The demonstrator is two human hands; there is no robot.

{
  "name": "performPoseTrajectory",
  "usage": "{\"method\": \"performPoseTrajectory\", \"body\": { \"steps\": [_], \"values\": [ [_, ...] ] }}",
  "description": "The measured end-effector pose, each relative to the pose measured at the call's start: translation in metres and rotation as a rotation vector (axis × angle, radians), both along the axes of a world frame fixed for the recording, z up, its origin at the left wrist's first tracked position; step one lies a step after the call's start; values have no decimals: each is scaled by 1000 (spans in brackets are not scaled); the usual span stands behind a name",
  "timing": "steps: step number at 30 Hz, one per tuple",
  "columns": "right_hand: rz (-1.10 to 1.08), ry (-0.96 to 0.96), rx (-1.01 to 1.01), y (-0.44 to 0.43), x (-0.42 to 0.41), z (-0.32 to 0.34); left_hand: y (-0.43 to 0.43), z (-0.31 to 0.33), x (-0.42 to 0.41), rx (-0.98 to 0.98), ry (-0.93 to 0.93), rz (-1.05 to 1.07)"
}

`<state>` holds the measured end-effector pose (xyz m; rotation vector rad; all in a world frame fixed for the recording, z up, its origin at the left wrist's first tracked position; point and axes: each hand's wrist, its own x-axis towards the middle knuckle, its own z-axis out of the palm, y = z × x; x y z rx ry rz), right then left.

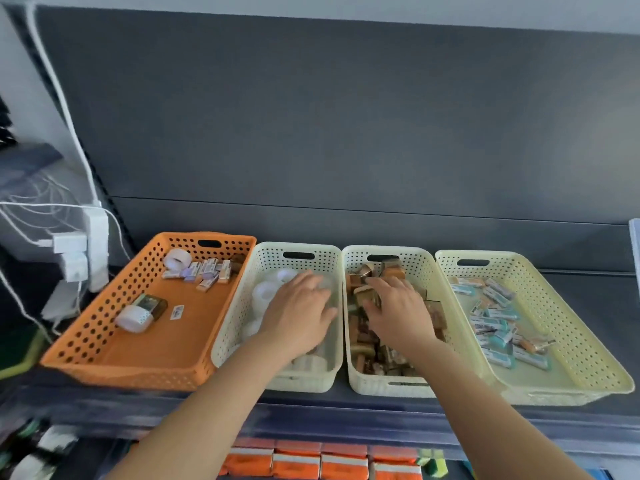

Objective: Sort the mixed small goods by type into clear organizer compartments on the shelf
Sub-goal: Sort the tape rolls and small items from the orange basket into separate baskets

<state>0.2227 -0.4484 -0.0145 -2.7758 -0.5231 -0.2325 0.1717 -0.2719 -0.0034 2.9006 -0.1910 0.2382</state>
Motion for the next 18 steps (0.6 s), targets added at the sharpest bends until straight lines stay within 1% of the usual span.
{"method": "performPoseTrajectory", "body": {
  "steps": [3,6,9,12,15,18],
  "values": [
    [54,-56,24,33,-2,9,42,11,-10,5,-68,62],
    [163,-61,78,71,-4,18,88,17,-21,34,-73,159],
    [261,-55,99,114,-8,22,132,19,-30,77,-34,248],
    [348,-36,97,158,-12,23,172,14,-38,165,55,332],
    [424,-26,4,196,-12,21,207,1,-40,232,196,374],
    [444,29,-199,228,-9,14,233,-17,-42,272,337,360]
  ]
}}
